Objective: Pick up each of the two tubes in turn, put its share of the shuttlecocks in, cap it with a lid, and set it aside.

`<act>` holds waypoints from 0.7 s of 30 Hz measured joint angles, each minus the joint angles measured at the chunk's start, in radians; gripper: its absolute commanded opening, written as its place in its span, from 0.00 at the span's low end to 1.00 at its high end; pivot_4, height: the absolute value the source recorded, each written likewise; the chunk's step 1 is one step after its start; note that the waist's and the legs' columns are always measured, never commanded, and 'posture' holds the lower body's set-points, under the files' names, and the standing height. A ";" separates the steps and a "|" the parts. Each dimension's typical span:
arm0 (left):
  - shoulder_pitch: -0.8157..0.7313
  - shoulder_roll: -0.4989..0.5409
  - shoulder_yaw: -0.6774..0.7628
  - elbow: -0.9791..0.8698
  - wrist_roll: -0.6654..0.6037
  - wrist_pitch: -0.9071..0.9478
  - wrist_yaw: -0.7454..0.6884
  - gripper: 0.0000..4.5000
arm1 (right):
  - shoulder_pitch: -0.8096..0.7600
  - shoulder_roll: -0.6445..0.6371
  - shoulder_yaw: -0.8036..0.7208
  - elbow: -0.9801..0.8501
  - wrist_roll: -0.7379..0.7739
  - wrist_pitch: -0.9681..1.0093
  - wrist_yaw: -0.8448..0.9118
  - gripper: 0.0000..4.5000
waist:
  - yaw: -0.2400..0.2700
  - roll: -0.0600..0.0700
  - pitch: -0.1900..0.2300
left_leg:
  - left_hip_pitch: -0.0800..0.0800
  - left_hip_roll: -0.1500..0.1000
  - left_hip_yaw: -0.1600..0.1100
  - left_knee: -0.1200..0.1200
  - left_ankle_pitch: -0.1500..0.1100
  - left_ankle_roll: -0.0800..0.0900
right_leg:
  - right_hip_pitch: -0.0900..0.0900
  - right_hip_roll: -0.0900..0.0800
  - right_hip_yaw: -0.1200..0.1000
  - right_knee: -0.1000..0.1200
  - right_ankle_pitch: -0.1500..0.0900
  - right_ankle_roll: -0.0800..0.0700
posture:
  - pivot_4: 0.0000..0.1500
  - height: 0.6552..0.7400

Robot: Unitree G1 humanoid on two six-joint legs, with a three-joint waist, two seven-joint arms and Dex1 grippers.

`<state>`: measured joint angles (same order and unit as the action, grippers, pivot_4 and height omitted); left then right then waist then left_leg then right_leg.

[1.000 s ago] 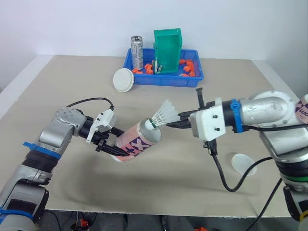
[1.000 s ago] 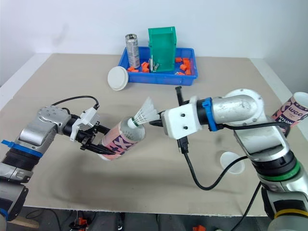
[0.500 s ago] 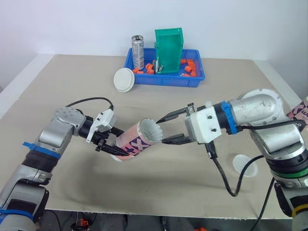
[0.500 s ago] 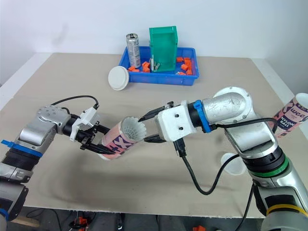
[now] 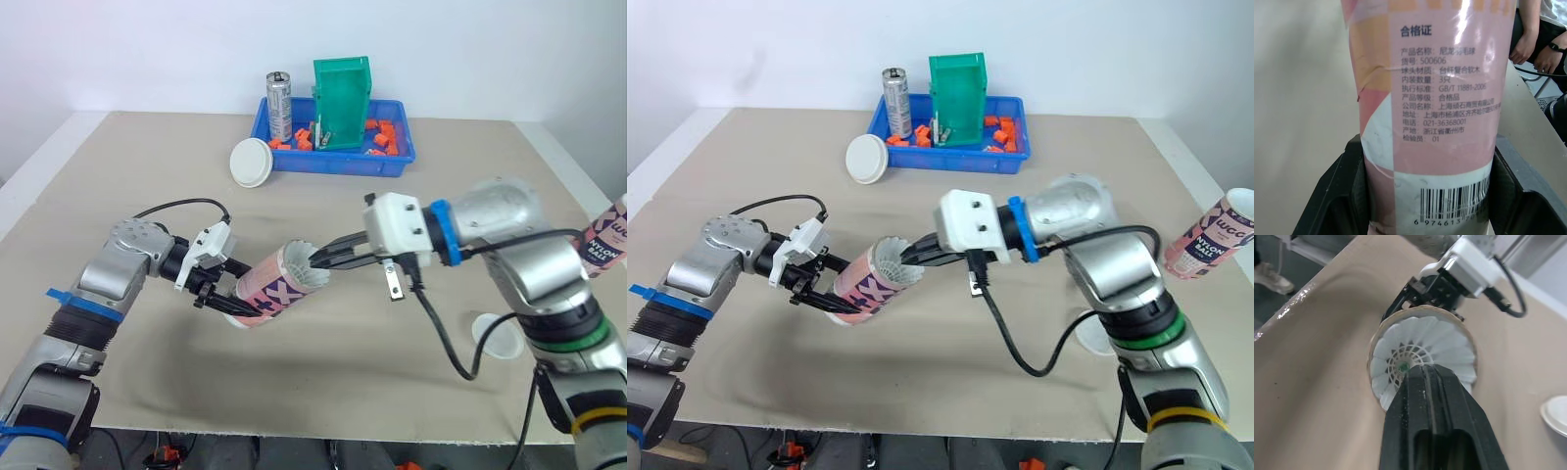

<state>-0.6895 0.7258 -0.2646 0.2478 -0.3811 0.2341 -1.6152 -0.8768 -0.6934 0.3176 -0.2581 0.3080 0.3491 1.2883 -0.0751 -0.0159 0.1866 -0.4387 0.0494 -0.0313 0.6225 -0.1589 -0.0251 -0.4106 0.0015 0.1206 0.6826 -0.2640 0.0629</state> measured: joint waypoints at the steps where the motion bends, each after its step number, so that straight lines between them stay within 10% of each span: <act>1: -0.001 0.000 0.000 0.002 0.000 -0.001 0.000 0.61 | -0.031 0.015 0.028 0.025 -0.021 -0.002 0.013 0.01 | 0.000 0.000 0.000 | 0.000 0.000 0.000 0.000 0.000 0.000 | 0.000 0.000 0.000 0.000 0.000 0.000 | 1.00 0.95; 21: 0.008 0.016 0.022 0.018 0.031 0.009 0.007 0.61 | -0.278 0.330 0.267 0.486 -0.276 -0.201 0.176 0.01 | -0.003 0.000 0.000 | 0.000 0.004 -0.005 -0.001 0.000 0.000 | 0.000 0.005 -0.005 0.002 0.000 -0.005 | 1.00 0.95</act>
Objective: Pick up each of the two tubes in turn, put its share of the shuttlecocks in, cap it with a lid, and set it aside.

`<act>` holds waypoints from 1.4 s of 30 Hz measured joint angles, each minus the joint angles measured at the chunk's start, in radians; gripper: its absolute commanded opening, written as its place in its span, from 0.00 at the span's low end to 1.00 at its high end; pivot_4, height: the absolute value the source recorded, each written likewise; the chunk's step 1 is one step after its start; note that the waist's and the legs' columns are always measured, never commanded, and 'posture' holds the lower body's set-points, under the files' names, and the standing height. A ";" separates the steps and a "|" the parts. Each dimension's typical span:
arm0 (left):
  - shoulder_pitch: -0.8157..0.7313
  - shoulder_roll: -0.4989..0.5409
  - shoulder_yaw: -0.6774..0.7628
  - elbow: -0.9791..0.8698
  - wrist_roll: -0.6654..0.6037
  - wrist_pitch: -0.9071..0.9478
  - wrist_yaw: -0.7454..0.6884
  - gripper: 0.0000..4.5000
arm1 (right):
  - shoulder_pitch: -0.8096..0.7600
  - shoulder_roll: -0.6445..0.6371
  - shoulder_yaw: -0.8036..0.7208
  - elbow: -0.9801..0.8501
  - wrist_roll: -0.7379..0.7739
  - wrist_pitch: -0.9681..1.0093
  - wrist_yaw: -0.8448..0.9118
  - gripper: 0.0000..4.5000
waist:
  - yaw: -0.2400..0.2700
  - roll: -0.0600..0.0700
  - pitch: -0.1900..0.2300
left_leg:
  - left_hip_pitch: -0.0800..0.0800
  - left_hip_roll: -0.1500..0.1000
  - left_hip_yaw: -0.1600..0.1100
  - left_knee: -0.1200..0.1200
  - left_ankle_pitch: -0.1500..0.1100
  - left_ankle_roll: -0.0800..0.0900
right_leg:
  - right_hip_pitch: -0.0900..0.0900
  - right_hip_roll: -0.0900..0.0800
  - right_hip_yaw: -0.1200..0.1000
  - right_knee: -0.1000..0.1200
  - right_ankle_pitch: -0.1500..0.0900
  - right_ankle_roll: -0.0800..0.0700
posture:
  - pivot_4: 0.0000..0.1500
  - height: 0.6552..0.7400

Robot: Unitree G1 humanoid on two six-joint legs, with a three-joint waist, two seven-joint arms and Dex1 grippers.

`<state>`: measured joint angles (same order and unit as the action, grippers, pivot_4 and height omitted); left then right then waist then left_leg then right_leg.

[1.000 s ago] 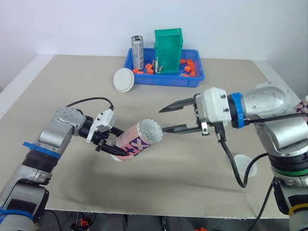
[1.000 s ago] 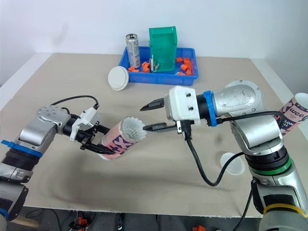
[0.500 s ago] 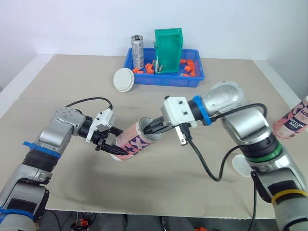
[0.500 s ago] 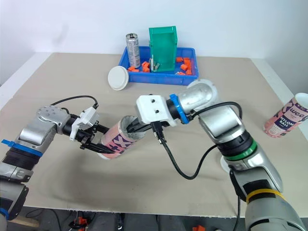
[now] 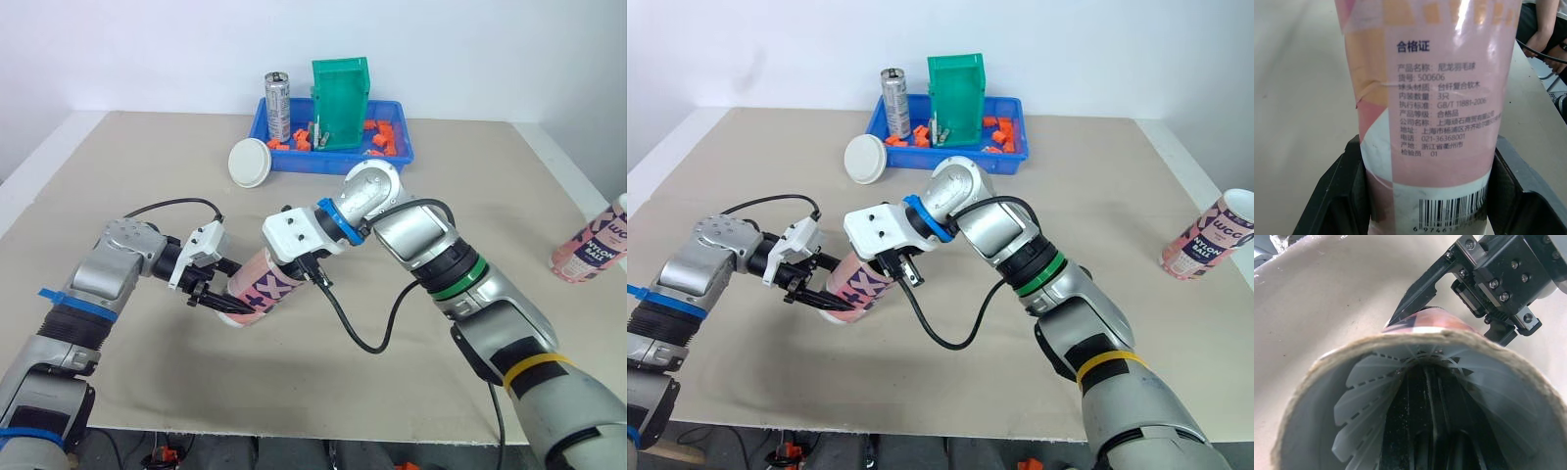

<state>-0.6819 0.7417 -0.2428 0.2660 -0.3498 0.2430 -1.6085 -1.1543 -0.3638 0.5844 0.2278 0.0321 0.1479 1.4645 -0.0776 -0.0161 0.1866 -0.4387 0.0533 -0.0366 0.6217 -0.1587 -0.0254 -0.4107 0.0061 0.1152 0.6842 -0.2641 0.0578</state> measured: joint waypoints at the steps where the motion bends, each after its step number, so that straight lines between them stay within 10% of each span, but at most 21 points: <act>1: 0.001 -0.003 0.003 -0.001 0.000 0.001 0.000 0.61 | 0.000 0.000 -0.005 0.001 0.003 0.000 0.010 0.01 | 0.000 0.000 0.000 | 0.000 0.000 0.000 0.000 0.000 0.000 | 0.000 0.000 0.000 0.000 0.000 0.000 | 1.00 0.95; 16: 0.010 -0.049 0.036 -0.051 -0.029 0.003 0.011 0.61 | 0.003 -0.332 -0.297 -0.194 0.255 0.134 0.104 0.01 | 0.006 0.000 0.000 | 0.000 -0.001 -0.003 -0.001 0.000 0.000 | 0.001 0.000 -0.002 0.000 -0.002 -0.001 | 1.00 0.95; 26: 0.089 -0.232 0.152 -0.131 -0.175 0.047 0.160 0.61 | 0.291 -0.520 -0.419 -0.330 0.257 0.172 0.018 0.01 | 0.012 0.000 0.001 | -0.001 -0.003 -0.004 -0.001 0.000 0.000 | 0.002 -0.002 -0.002 0.000 -0.002 -0.001 | 1.00 0.95; 42: 0.209 -0.458 0.103 0.160 -0.024 -0.411 0.244 0.61 | 0.726 -0.869 -0.613 -0.335 0.125 0.107 -0.101 0.01 | 0.032 0.002 -0.001 | 0.002 -0.006 0.005 0.005 0.001 0.000 | 0.005 -0.010 -0.001 -0.002 0.000 0.001 | 1.00 0.95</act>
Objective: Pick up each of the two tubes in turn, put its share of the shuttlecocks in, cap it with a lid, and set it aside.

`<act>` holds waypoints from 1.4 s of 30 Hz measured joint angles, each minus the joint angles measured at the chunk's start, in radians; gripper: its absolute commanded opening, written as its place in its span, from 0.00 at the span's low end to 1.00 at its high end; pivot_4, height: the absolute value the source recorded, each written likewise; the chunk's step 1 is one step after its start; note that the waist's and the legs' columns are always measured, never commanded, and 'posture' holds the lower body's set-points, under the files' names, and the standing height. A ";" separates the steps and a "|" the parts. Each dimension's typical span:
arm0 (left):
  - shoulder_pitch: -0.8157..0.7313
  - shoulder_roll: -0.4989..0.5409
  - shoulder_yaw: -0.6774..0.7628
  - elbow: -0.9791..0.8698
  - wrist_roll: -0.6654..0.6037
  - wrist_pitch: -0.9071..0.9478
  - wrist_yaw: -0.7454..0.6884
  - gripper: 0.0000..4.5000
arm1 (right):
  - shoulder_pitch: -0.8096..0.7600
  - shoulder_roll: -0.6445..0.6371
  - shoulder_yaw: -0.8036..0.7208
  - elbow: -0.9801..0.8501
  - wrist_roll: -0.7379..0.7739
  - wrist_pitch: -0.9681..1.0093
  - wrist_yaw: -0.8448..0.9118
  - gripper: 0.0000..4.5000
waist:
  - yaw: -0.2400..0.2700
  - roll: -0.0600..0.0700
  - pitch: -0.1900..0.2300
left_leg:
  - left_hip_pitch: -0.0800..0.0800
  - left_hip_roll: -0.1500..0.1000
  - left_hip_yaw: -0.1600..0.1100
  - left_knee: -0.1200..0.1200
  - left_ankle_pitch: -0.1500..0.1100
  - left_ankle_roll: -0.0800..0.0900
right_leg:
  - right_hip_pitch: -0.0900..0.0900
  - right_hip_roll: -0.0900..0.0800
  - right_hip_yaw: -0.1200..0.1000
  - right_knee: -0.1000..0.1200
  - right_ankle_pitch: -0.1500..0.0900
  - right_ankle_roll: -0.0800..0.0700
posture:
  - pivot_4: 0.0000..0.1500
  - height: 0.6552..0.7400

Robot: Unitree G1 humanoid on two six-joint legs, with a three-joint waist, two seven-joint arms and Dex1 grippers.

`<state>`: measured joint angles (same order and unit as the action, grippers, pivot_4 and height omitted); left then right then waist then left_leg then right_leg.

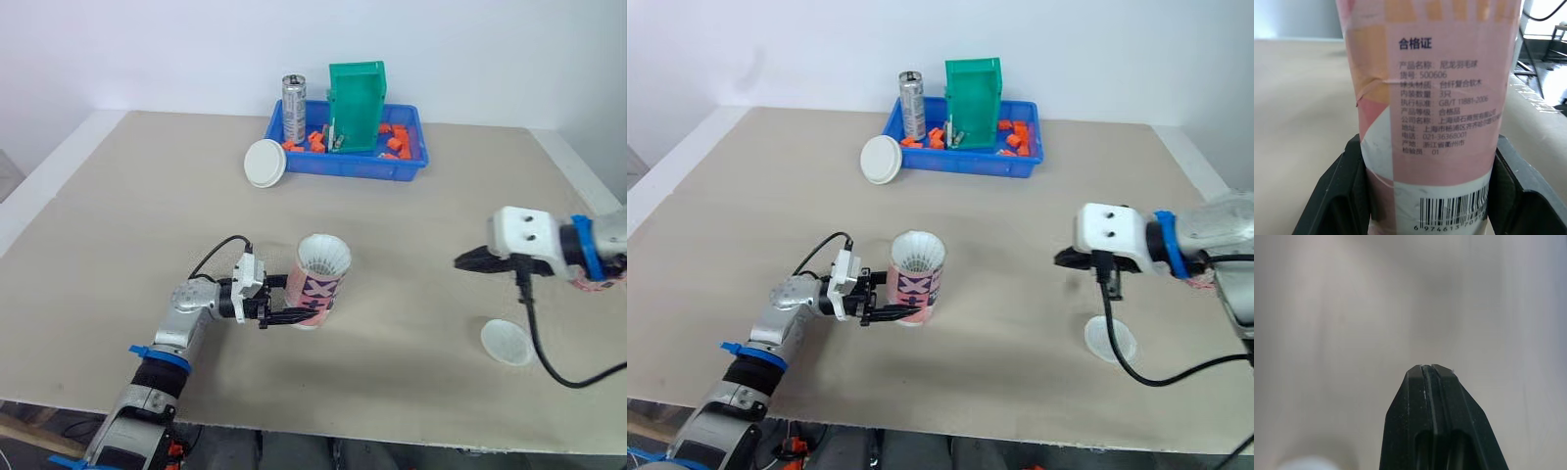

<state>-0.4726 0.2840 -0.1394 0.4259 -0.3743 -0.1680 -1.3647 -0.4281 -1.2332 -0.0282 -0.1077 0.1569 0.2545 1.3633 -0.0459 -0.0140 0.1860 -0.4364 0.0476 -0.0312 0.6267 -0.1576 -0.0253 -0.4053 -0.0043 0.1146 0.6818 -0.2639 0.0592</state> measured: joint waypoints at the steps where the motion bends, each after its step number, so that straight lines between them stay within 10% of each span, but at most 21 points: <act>1: -0.001 -0.003 0.001 0.015 0.000 -0.017 0.000 0.61 | 0.024 -0.015 -0.010 0.003 -0.005 -0.011 0.005 0.01 | 0.000 0.000 0.000 | 0.000 0.000 0.001 0.001 0.000 0.000 | 0.000 -0.001 0.001 0.000 0.001 0.000 | 1.00 0.95; 9: 0.010 -0.009 0.014 0.066 0.000 -0.076 0.004 0.61 | 0.110 -0.046 -0.015 0.112 -0.032 -0.046 0.012 0.73 | -0.003 0.000 -0.001 | 0.007 -0.001 0.006 0.003 0.001 0.001 | 0.003 -0.003 0.005 0.000 0.004 0.001 | 1.00 0.95; 24: 0.023 -0.016 0.021 0.067 0.000 -0.098 0.003 0.61 | -0.056 0.048 0.178 0.515 -0.183 -0.167 0.076 0.73 | -0.008 0.004 -0.004 | 0.009 -0.001 0.011 0.002 0.001 0.001 | 0.003 -0.003 0.011 -0.001 0.005 0.003 | 1.00 0.95; 40: 0.034 -0.017 0.022 0.066 0.000 -0.121 0.008 0.61 | -0.080 0.070 0.206 0.514 -0.181 -0.165 0.144 0.73 | -0.008 0.004 -0.005 | 0.009 -0.001 0.012 0.000 0.001 0.001 | 0.003 -0.002 0.011 -0.001 0.005 0.003 | 1.00 0.95; 42: 0.034 -0.017 0.022 0.067 0.000 -0.123 0.007 0.61 | -0.070 0.070 0.206 0.495 -0.180 -0.163 0.148 0.61 | -0.008 0.004 -0.005 | 0.009 -0.001 0.012 0.000 0.001 0.001 | 0.003 -0.002 0.011 -0.001 0.005 0.003 | 1.00 0.95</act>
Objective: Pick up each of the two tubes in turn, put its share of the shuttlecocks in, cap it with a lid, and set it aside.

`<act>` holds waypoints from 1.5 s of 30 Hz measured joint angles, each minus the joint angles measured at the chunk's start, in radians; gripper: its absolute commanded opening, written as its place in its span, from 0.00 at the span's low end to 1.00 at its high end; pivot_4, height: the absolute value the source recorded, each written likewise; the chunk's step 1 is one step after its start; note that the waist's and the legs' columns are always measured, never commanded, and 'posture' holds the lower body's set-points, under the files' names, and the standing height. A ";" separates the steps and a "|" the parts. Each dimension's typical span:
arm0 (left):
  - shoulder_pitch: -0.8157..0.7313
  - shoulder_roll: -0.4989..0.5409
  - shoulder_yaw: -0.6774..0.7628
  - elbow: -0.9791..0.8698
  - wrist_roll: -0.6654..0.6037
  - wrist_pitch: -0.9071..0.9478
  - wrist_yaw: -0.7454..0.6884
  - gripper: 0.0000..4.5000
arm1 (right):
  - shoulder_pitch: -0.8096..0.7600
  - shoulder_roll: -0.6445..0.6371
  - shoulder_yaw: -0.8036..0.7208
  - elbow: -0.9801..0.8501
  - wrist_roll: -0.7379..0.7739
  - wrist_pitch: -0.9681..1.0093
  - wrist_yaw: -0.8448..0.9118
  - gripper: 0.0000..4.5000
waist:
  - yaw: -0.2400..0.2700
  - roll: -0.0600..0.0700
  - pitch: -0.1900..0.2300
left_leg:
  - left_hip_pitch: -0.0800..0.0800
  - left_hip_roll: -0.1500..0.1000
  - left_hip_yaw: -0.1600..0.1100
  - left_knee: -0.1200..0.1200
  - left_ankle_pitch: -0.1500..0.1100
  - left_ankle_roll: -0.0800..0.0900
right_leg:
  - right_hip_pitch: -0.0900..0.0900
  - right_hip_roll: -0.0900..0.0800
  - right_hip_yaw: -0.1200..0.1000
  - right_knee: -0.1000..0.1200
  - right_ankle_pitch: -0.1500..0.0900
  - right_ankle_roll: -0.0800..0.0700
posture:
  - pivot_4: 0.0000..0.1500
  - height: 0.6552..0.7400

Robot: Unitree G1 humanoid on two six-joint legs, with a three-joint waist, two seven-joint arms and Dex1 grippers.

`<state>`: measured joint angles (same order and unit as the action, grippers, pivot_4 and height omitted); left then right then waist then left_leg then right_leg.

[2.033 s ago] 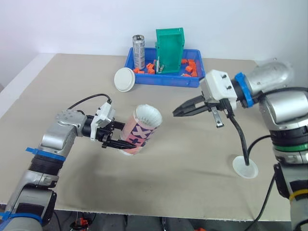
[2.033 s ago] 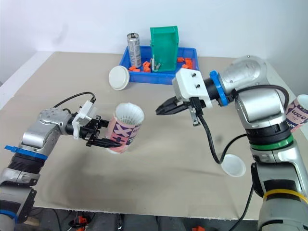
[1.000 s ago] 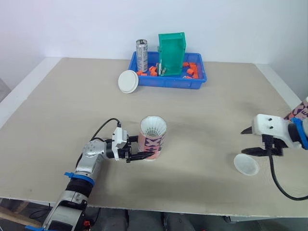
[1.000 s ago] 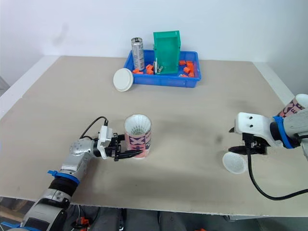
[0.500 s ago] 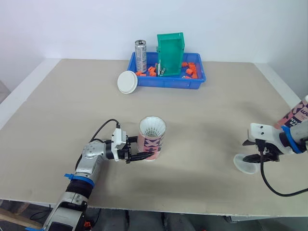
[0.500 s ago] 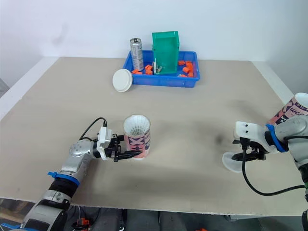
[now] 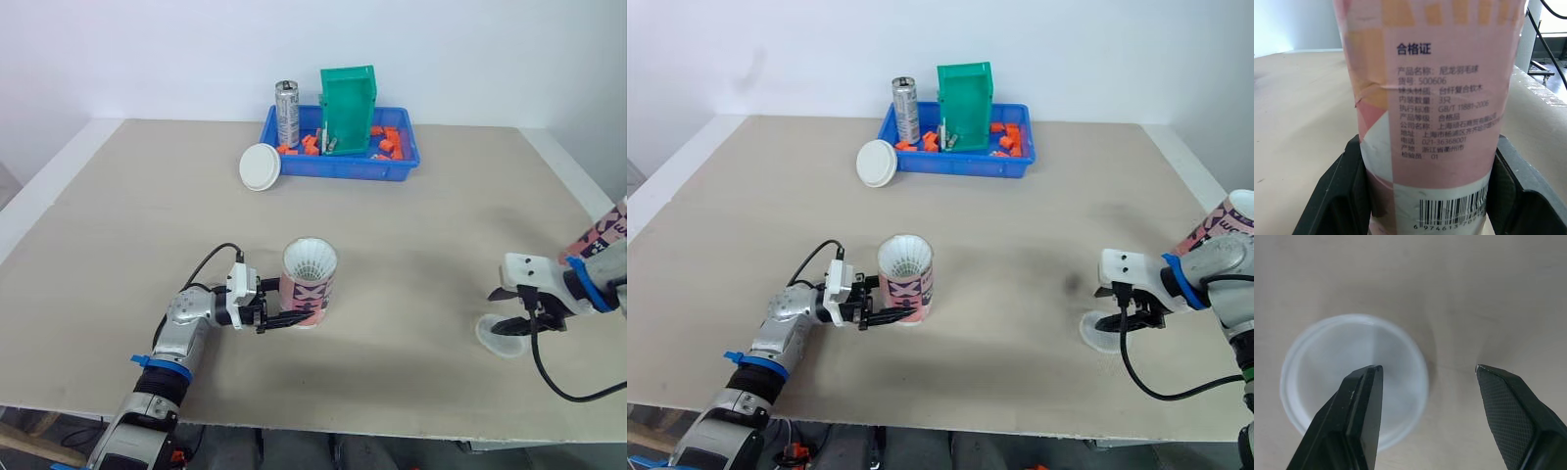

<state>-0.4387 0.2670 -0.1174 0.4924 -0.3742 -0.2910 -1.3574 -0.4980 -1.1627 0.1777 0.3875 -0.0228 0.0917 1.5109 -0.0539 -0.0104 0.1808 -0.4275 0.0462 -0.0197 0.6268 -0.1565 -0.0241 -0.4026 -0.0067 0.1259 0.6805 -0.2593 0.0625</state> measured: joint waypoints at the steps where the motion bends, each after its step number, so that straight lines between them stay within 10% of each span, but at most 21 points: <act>1: 0.000 0.000 0.000 0.001 0.000 -0.003 0.000 0.61 | 0.004 0.001 0.000 -0.008 0.000 0.000 0.007 0.53 | 0.000 0.000 0.000 | 0.000 0.000 0.000 0.000 0.000 0.000 | 0.000 0.000 0.000 0.000 0.000 0.000 | 1.00 0.95; 6: 0.000 0.000 -0.001 0.009 0.000 -0.007 0.002 0.61 | 0.008 0.015 0.003 -0.019 -0.002 -0.001 0.015 0.02 | -0.003 -0.006 -0.004 | 0.002 0.000 0.000 0.001 0.000 0.000 | -0.001 0.000 0.000 0.000 0.000 0.000 | 1.00 0.95; 15: -0.001 -0.001 -0.002 0.008 0.001 -0.008 0.004 0.61 | -0.083 0.048 0.011 -0.047 0.002 0.024 0.012 0.02 | -0.003 -0.006 -0.004 | 0.003 0.000 0.001 0.000 0.000 0.000 | -0.001 0.000 0.001 0.000 0.000 0.000 | 1.00 0.95; 25: -0.024 0.000 -0.010 0.021 0.002 0.004 -0.013 0.61 | -0.439 0.198 0.011 -0.524 0.247 0.254 0.033 0.02 | 0.001 -0.006 -0.004 | 0.001 0.000 0.000 -0.004 0.000 -0.001 | -0.004 0.000 0.000 -0.003 0.000 0.000 | 1.00 0.95; 45: -0.069 0.015 -0.025 0.026 0.006 0.051 -0.064 0.61 | -0.776 0.514 0.255 -0.337 0.171 0.096 0.056 0.02 | 0.005 -0.007 -0.005 | -0.010 0.002 -0.003 -0.007 0.000 -0.001 | -0.006 0.001 -0.005 -0.011 0.002 -0.001 | 1.00 0.95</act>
<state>-0.5074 0.2822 -0.1420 0.5184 -0.3687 -0.2397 -1.4216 -1.2744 -0.6488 0.4327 0.0505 0.1479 0.1874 1.5668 -0.0486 -0.0176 0.1758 -0.4370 0.0483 -0.0225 0.6196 -0.1570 -0.0252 -0.4091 -0.0061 0.1208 0.6690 -0.2574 0.0612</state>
